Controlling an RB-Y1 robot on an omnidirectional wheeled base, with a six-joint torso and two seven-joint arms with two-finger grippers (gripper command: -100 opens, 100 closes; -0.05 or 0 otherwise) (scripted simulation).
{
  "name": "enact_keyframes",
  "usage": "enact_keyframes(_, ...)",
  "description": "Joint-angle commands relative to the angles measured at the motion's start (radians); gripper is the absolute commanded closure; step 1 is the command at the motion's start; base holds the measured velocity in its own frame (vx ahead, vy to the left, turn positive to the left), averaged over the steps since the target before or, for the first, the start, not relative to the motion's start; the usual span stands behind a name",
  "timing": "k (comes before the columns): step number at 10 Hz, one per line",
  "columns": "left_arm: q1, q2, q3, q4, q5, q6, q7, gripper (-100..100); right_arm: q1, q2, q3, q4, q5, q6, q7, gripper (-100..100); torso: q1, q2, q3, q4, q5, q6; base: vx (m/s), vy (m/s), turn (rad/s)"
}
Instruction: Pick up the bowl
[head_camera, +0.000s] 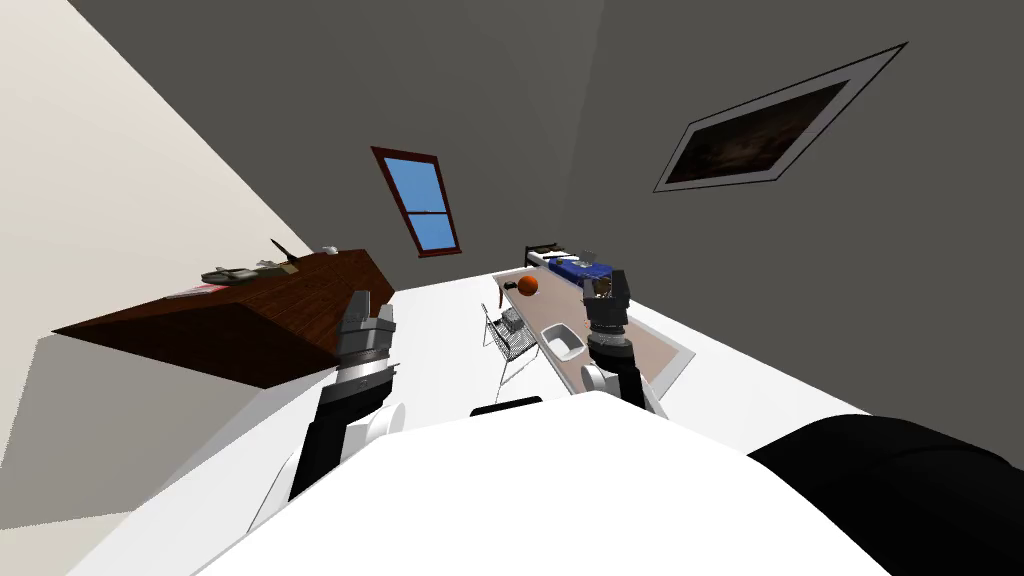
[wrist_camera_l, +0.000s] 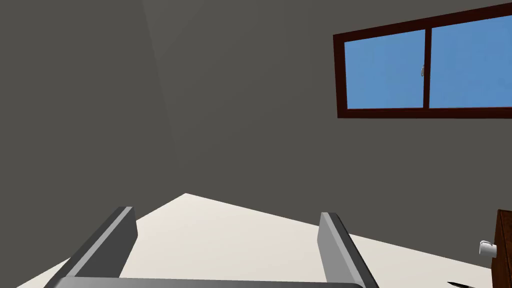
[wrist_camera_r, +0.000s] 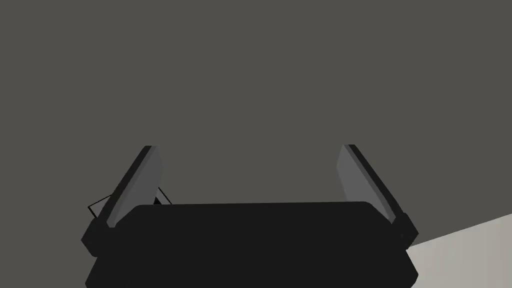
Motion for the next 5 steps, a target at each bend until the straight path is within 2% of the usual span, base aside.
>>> enact_keyframes(1, 0.0, 0.0, 0.0, 0.0, 0.0, 0.0, 0.0, 0, -0.008, -0.029, 0.007, 0.012, 0.007, 0.006, 0.01, -100, 0.0, 0.0, 0.0, 0.0, 0.0, 0.0, -0.019, 0.009, 0.054)
enact_keyframes(5, 0.0, 0.0, 0.0, 0.0, 0.0, 0.0, 0.0, 0, -0.053, -0.133, 0.045, 0.085, 0.047, 0.039, 0.07, -100, 0.001, 0.005, 0.003, 0.001, 0.0, 0.0, -0.069, 0.02, 0.099)
